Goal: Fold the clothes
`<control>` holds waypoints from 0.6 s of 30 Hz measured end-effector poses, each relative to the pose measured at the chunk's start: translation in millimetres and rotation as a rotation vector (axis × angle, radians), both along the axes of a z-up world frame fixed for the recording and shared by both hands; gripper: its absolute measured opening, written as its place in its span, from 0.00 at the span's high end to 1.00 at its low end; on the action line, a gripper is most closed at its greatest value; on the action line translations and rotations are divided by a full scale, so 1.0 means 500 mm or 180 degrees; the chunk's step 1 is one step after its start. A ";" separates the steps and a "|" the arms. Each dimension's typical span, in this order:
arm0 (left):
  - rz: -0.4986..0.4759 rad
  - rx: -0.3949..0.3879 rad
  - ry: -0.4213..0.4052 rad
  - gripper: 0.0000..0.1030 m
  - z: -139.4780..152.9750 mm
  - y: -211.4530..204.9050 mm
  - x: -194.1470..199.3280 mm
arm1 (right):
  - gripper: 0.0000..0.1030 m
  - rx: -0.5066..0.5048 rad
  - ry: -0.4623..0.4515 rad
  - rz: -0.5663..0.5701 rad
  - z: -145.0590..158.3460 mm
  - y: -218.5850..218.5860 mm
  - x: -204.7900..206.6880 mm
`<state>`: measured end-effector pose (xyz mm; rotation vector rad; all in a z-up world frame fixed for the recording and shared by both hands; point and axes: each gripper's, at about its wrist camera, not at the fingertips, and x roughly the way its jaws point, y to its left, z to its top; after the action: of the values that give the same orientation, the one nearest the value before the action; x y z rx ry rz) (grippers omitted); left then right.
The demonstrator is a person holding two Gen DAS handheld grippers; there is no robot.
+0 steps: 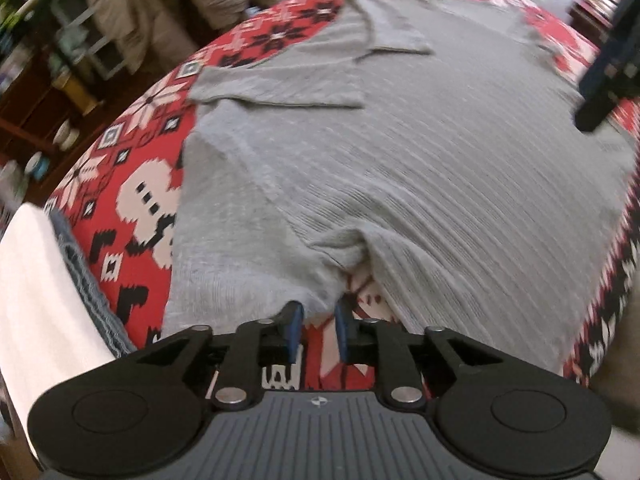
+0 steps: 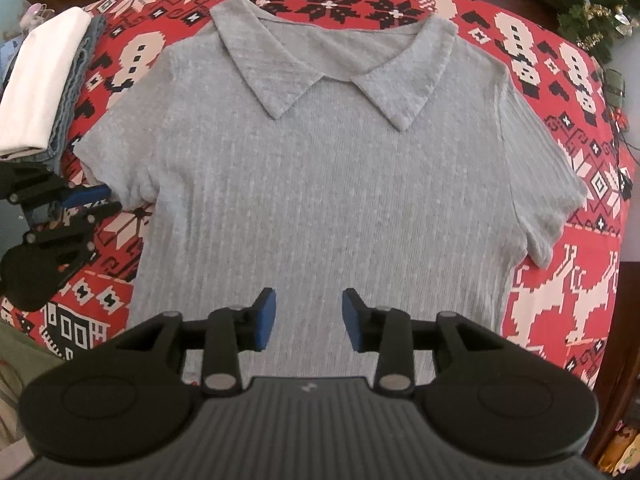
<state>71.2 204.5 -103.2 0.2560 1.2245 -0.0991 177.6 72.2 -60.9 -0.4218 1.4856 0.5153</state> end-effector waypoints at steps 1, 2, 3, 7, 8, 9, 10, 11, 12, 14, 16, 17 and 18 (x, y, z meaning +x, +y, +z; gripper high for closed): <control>-0.0105 0.0078 -0.0011 0.81 -0.005 -0.006 -0.006 | 0.60 -0.0008 0.0008 -0.0018 -0.001 -0.004 -0.003; -0.0210 0.0155 -0.0021 0.81 -0.010 -0.011 -0.012 | 0.60 -0.0016 0.0016 -0.0035 -0.003 -0.007 -0.005; -0.0306 0.0230 -0.0032 0.80 -0.015 -0.016 -0.017 | 0.60 -0.0023 0.0024 -0.0053 -0.004 -0.011 -0.008; -0.0388 0.0372 -0.0120 0.80 -0.030 -0.024 -0.020 | 0.60 -0.0023 0.0022 -0.0089 -0.007 -0.021 -0.018; -0.0392 0.0395 -0.0162 0.80 -0.032 -0.026 -0.019 | 0.60 -0.0016 0.0024 -0.0097 -0.007 -0.023 -0.019; -0.0411 0.0427 -0.0190 0.87 -0.035 -0.029 -0.017 | 0.60 -0.0013 0.0026 -0.0101 -0.007 -0.024 -0.021; -0.0425 0.0458 -0.0189 0.95 -0.038 -0.031 -0.015 | 0.60 -0.0018 0.0023 -0.0102 -0.007 -0.026 -0.022; -0.0438 0.0481 -0.0186 0.95 -0.039 -0.033 -0.013 | 0.60 -0.0023 0.0021 -0.0104 -0.007 -0.028 -0.023; -0.0438 0.0452 -0.0161 0.95 -0.034 -0.032 -0.011 | 0.60 -0.0029 0.0018 -0.0106 -0.007 -0.030 -0.025; -0.0309 0.0329 -0.0080 0.95 -0.015 -0.019 -0.005 | 0.60 -0.0036 0.0010 -0.0122 -0.007 -0.035 -0.025; -0.0079 0.0189 0.0014 0.95 -0.008 0.000 -0.007 | 0.59 -0.0040 0.0004 -0.0154 -0.005 -0.041 -0.024; 0.0035 0.0119 0.0060 0.95 -0.004 0.009 -0.008 | 0.59 -0.0036 0.0012 -0.0164 -0.006 -0.044 -0.025; 0.0150 0.0049 0.0107 0.95 -0.001 0.019 -0.008 | 0.59 -0.0033 0.0020 -0.0173 -0.007 -0.047 -0.025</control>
<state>67.0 213.9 -103.6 0.2397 1.2645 -0.0533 165.0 48.8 -64.2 -0.3871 1.5022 0.4663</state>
